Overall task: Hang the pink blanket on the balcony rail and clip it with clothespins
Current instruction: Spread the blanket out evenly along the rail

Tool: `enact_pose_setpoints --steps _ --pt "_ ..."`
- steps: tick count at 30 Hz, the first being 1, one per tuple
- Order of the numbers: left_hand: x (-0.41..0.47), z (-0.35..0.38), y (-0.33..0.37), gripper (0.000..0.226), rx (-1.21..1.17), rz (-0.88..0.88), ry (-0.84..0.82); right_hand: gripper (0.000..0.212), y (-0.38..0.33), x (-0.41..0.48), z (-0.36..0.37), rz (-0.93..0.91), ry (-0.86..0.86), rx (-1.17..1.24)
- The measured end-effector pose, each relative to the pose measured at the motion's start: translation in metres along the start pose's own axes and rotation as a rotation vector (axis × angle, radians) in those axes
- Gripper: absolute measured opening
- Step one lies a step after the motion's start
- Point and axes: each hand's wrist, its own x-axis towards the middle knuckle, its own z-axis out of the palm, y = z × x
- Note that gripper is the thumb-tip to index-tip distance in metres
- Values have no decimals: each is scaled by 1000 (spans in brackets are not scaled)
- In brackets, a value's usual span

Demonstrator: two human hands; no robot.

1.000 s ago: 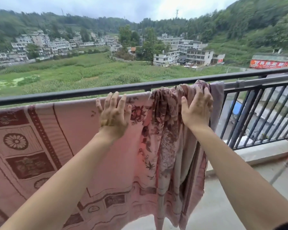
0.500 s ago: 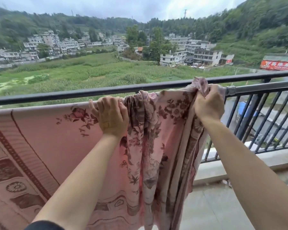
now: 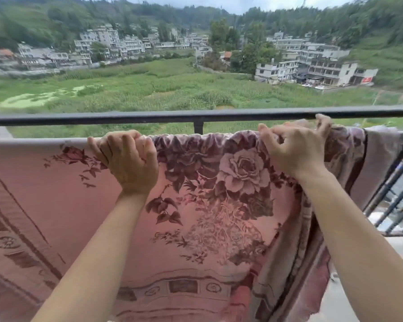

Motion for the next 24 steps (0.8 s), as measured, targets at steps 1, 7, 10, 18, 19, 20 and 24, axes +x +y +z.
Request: enact_pose_setpoints --steps 1,7,10,18,19,20,24 --pt "0 -1 4 32 -28 -15 7 63 3 0 2 -41 12 5" --pt "4 -12 27 31 -68 -211 -44 58 30 21 -15 -60 85 172" --pt "3 -23 48 38 10 -305 -180 55 47 22 -31 -81 230 217" --pt "-1 -44 156 24 157 -343 -310 71 152 8 -67 139 -31 23" --pt "-8 -42 177 26 128 -263 -348 79 166 3 -70 170 -90 -58" --pt "-16 -39 199 28 89 -190 -393 85 178 -3 -71 183 -140 -118" --pt "-45 -16 270 36 8 91 -557 63 191 -9 -67 74 -145 -45"
